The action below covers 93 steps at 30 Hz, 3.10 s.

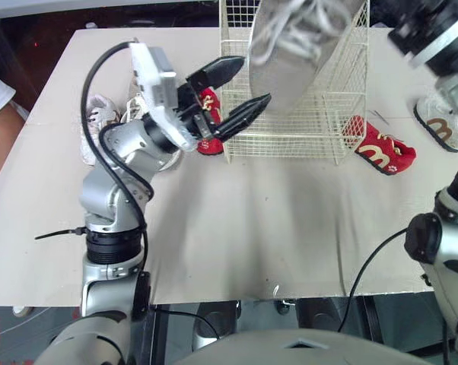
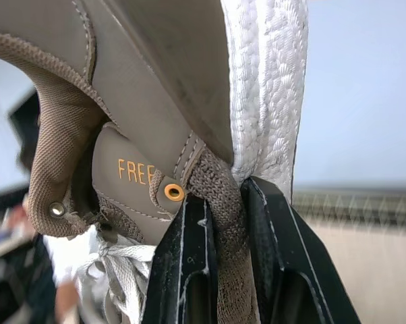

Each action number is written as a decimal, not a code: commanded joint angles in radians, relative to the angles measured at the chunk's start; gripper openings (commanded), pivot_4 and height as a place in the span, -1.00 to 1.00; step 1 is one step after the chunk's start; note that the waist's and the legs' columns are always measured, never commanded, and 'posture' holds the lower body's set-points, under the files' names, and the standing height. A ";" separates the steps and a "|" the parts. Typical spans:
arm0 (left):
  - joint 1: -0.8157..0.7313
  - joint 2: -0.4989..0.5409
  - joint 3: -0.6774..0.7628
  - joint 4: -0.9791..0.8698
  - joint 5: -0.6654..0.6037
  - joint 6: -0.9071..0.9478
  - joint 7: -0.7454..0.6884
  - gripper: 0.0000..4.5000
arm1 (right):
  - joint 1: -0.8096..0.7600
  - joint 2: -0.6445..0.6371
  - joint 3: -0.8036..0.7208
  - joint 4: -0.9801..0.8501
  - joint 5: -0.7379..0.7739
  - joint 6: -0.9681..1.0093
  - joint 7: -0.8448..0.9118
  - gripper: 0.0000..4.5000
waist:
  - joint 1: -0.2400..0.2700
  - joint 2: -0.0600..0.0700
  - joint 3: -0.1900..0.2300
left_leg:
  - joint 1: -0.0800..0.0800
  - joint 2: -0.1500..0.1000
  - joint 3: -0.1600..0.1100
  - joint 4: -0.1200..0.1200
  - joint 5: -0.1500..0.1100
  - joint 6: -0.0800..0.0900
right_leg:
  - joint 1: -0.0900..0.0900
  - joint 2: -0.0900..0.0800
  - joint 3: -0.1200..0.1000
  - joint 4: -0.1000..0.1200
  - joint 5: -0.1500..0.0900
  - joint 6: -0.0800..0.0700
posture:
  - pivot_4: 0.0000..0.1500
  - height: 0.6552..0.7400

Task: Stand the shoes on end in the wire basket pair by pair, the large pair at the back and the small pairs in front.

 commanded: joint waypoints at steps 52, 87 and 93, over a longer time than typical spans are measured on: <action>-0.007 0.408 0.248 -0.086 -0.168 0.270 0.142 0.95 | 0.012 0.007 0.118 0.793 -0.665 -0.786 0.511 -1.00 | 0.004 0.001 0.000 | 0.001 0.000 -0.001 -0.001 0.000 -0.001 | 0.001 -0.002 -0.002 0.000 0.000 0.000 | 1.00 -0.27; 0.034 0.338 0.314 0.030 -0.109 0.202 0.178 1.00 | 0.209 -0.054 0.098 0.379 -0.560 -0.626 0.565 0.96 | 0.000 0.001 0.000 | 0.002 0.000 0.000 -0.001 0.000 -0.001 | 0.001 -0.002 -0.001 0.001 0.000 0.000 | 1.00 -0.27; -0.001 0.346 0.321 0.236 -0.028 0.214 0.271 1.00 | 0.398 -0.153 0.187 -0.016 -0.497 -0.436 0.638 0.96 | 0.001 0.000 0.000 | 0.002 0.000 0.000 -0.001 0.000 -0.001 | 0.001 -0.002 -0.001 0.001 0.000 0.000 | 1.00 -0.27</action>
